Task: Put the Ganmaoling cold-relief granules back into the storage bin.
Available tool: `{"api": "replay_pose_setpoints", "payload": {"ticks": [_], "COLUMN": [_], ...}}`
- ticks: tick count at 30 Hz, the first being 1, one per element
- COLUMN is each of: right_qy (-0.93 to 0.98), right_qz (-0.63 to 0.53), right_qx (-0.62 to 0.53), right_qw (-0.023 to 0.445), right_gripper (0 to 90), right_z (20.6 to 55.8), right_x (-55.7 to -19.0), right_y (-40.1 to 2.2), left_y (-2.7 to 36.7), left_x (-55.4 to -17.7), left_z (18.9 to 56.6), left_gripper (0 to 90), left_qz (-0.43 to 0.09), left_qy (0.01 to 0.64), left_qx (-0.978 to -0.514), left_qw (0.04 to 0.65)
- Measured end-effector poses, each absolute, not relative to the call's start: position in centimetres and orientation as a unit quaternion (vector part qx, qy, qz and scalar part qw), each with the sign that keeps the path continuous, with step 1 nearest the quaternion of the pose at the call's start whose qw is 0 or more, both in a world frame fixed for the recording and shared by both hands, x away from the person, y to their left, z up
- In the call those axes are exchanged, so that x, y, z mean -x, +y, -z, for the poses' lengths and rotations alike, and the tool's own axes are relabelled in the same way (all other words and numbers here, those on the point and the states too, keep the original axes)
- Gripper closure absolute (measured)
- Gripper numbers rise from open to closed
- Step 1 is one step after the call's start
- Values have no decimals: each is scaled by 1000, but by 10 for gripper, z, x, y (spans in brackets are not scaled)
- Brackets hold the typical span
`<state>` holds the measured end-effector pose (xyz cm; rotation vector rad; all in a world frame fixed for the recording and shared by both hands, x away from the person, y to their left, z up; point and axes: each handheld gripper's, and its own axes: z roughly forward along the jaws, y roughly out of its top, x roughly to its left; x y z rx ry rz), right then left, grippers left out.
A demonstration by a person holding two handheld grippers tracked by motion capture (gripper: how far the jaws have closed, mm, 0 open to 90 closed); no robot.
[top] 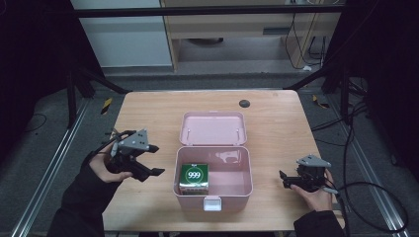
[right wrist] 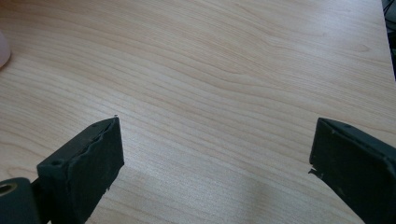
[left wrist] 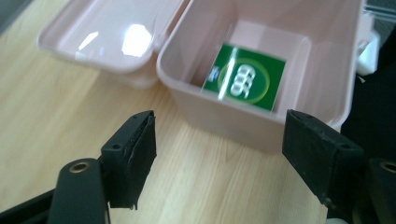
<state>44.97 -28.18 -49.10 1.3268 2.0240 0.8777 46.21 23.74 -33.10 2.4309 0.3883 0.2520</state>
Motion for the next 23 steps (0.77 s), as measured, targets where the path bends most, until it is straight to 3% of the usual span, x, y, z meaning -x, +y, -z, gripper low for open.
{"api": "replay_pose_setpoints", "payload": {"ticks": [10, 18, 23], "right_qy": [756, 751, 752], "right_qz": [-323, -325, -321], "right_qx": [-498, -505, -506], "right_qw": [277, 275, 274], "right_gripper": [31, 33, 33], "right_z": [492, 495, 498], "right_x": [-449, -448, -447], "right_y": [-281, -282, -282], "left_y": [279, 299, 306], "left_x": [-465, -478, -480], "left_z": [406, 451, 465], "left_gripper": [245, 229, 189], "left_qz": [-63, -93, -122], "left_qy": [261, 408, 454], "left_qx": [-907, -851, -830], "left_qw": [325, 317, 300]}}
